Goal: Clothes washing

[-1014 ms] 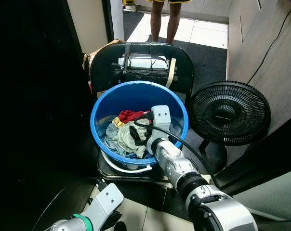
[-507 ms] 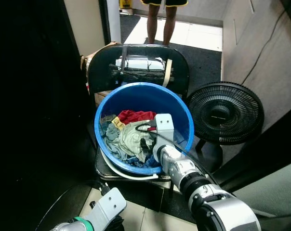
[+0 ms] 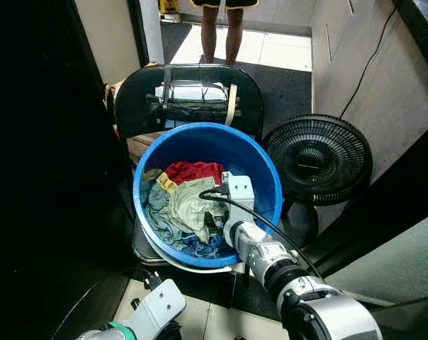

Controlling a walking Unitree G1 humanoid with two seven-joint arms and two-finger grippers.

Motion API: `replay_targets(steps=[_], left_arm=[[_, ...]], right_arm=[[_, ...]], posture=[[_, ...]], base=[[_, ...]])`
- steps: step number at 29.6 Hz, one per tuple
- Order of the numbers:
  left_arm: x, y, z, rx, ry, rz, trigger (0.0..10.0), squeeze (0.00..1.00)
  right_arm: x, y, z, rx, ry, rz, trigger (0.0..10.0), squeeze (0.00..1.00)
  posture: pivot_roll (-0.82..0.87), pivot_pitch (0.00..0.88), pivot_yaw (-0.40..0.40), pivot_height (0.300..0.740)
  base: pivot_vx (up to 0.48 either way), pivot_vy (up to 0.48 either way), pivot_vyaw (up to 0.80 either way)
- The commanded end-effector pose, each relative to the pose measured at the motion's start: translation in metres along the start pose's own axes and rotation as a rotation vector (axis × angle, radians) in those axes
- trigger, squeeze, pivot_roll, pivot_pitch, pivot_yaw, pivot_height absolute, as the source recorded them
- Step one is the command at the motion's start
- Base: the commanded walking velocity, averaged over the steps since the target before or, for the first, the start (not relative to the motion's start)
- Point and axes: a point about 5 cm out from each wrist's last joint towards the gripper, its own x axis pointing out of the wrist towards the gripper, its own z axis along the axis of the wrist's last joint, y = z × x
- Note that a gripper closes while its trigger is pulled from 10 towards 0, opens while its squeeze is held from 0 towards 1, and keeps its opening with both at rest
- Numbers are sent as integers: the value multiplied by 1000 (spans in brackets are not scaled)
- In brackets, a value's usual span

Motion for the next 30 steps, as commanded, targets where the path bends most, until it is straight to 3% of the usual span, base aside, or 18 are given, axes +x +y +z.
replay_targets(steps=[1,2,4,9,10,14,17,21,25,26,27,29,30], left_arm=[[-1,-8,-7,-1,30,-20,10000,0],[-1,-7,-7,-1,28,-18,10000,0],[-1,-7,-6,-2,23,-12,10000,0],[-1,-6,-5,-2,19,-7,10000,0],[-1,-6,-5,-1,19,-7,10000,0],[0,-7,-5,0,19,-9,10000,0],[0,-7,-4,3,19,-14,10000,0],[0,-8,-4,8,23,-18,10000,0],[-2,-10,-8,28,44,-41,10000,0],[-2,-10,-8,28,44,-41,10000,0],[-2,-10,-8,28,46,-44,10000,0],[-2,-10,-9,31,51,-53,10000,0],[-2,-10,-9,31,51,-53,10000,0]], right_arm=[[-4,-1,-33,177,93,1,10000,0],[-4,-1,-32,196,82,1,10000,0],[-3,1,-28,370,57,25,10000,0],[-2,3,-8,491,-77,115,10000,0],[-2,2,-2,622,-118,149,10000,0],[-2,1,0,655,-133,172,10000,0],[-3,-1,-5,584,-112,150,10000,0],[-3,-1,-12,568,-79,137,10000,0],[-5,14,-34,186,59,203,10000,0],[-5,14,-34,186,59,203,10000,0],[-6,17,-37,129,82,227,10000,0],[-7,24,-44,-108,104,275,10000,0],[-7,24,-44,-108,104,275,10000,0]], posture=[[67,380,66,740],[67,380,67,740],[67,382,67,740],[68,381,69,740],[67,382,70,740],[66,381,71,740],[66,383,72,740],[69,383,72,740],[72,381,77,740],[72,381,77,740],[72,381,77,740],[71,380,80,740],[71,380,80,740]], base=[[0,0,0],[0,0,0],[0,0,0],[0,0,0],[0,0,0],[0,0,0],[0,0,0],[0,0,0],[0,0,0],[0,0,0],[0,0,0],[0,0,0],[0,0,0]])
